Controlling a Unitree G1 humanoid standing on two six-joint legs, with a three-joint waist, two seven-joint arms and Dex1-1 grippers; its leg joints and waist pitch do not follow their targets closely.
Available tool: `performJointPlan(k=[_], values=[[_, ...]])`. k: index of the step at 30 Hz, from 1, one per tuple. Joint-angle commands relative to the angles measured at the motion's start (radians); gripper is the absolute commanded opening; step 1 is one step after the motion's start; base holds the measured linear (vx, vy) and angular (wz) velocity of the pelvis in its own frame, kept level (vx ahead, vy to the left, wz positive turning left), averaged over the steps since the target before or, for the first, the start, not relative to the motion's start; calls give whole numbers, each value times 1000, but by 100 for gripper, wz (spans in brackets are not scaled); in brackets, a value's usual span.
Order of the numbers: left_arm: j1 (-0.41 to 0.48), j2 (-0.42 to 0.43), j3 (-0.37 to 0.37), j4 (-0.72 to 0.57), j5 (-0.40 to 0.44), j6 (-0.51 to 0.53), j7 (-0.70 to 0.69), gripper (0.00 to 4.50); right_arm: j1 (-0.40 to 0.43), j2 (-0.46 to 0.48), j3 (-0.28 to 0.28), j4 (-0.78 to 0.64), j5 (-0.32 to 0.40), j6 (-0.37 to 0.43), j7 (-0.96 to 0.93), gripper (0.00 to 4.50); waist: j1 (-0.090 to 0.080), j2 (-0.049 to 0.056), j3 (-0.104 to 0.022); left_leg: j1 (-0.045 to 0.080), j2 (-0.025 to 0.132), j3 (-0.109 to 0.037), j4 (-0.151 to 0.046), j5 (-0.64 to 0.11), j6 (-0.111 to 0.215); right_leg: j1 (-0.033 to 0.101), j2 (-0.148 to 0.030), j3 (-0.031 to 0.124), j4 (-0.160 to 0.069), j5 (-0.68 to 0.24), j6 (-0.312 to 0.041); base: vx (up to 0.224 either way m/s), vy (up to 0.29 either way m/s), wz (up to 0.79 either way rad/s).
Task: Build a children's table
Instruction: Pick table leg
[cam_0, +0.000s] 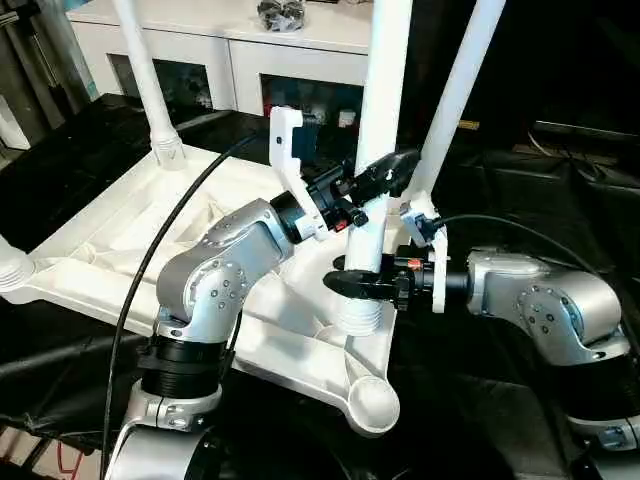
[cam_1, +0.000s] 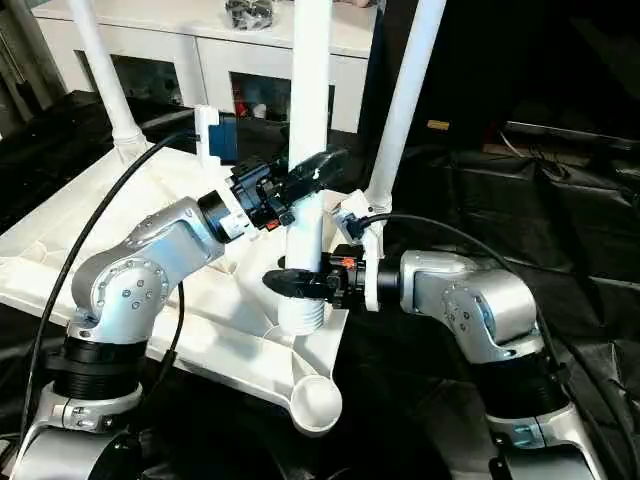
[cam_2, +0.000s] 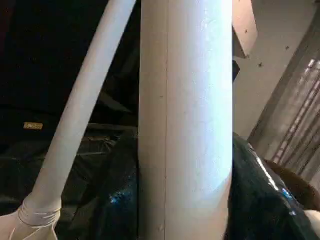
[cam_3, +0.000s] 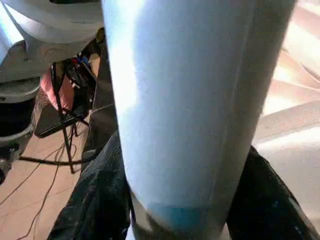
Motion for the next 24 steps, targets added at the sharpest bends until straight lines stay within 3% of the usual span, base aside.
performJointPlan(k=[1, 5, 7, 11, 12, 13, 14, 15, 16, 17, 19, 20, 21, 22, 23, 24], values=[[-5, -6, 14, -31, -23, -12, 4, 253, 15, 6, -21, -8, 10, -11, -9, 193, 1, 3, -73, 19, 44, -14, -61, -82, -6, 50, -69, 31, -62, 5, -228, 0, 0, 0], [4, -23, 21, -34, 21, -108, 14, 292, 28, 35, -46, -18, 17, -38, -34, 191, 0, 2, -72, 19, 45, -15, -63, -91, -6, 51, -70, 31, -65, 10, -228, 0, 0, 0], [24, -73, 74, -44, -70, -120, -8, 292, 39, 83, -83, -26, 31, -81, -68, 191, 0, 5, -72, 17, 45, -14, -63, -97, -15, 49, -72, 32, -63, 6, -233, 0, 0, 0], [50, -102, 115, -51, -108, -139, 3, 292, 47, 137, -117, -34, 34, -139, -110, 191, -2, 15, -71, 20, 45, -15, -65, -127, -20, 47, -68, 30, -66, -13, -229, 0, 0, 0], [55, -106, 132, -55, -119, -145, 12, 292, 47, 151, -125, -34, 28, -152, -129, 191, -3, 26, -70, 19, 44, -17, -65, -132, -26, 46, -68, 31, -66, -19, -226, 0, 0, 0], [56, -106, 134, -55, -120, -147, 13, 292, 47, 153, -126, -33, 27, -154, -132, 191, -3, 26, -70, 19, 44, -17, -65, -132, -26, 46, -68, 31, -66, -19, -226, 0, 0, 0], [61, -104, 154, -60, -133, -164, 22, 292, 46, 170, -134, -31, 10, -175, -164, 191, -6, 25, -71, 20, 42, -17, -67, -151, -31, 47, -66, 30, -71, -46, -215, 0, 0, 0], [67, -99, 173, -72, -142, -176, 34, 292, 49, 171, -135, -35, -13, -191, -188, 191, -6, 32, -70, 20, 42, -18, -66, -153, -34, 46, -66, 30, -72, -51, -210, 0, 0, 0], [75, -94, 194, -90, -150, -186, 48, 292, 57, 166, -131, -37, -51, -220, -215, 191, -9, 27, -70, 20, 42, -17, -68, -159, -40, 46, -65, 30, -73, -59, -205, 0, 0, 0], [87, -79, 223, -112, -160, -186, 63, 292, 70, 162, -128, -42, -84, -242, -240, 191, -7, 30, -71, 20, 42, -18, -67, -154, -45, 47, -65, 30, -71, -56, -202, 0, 0, 0], [105, -32, 249, -135, -148, -179, 60, 292, 82, 154, -111, -45, -145, -271, -287, 191, -10, 23, -71, 18, 41, -16, -68, -136, -47, 48, -62, 29, -71, -38, -189, 0, 0, 0], [130, 9, 242, -149, -128, -161, 37, 292, 96, 146, -98, -46, -170, -294, -295, 191, -11, 8, -71, 18, 39, -15, -69, -128, -42, 48, -60, 29, -72, -47, -179, 0, 0, 0], [139, 22, 238, -153, -120, -155, 31, 292, 101, 143, -95, -47, -178, -300, -298, 191, -11, 21, -70, 19, 40, -16, -70, -131, -41, 44, -62, 30, -70, -69, -167, 0, 0, 0], [163, 62, 222, -163, -91, -143, 9, 292, 112, 136, -86, -48, -199, -316, -307, 191, -12, 24, -69, 19, 40, -17, -71, -136, -44, 42, -62, 29, -71, -84, -157, 0, 0, 0], [206, 142, 174, -174, -13, -138, -39, 292, 125, 130, -76, -43, -233, -335, -334, 191, -16, 2, -68, 19, 43, -14, -74, -139, -37, 42, -61, 30, -78, -100, -147, 0, 0, 0], [247, 219, 125, -184, 52, -134, -86, 292, 135, 132, -76, -40, -253, -343, -363, 191, -17, 14, -67, 19, 41, -16, -77, -133, -36, 38, -61, 31, -73, -126, -130, 0, 0, 0]])
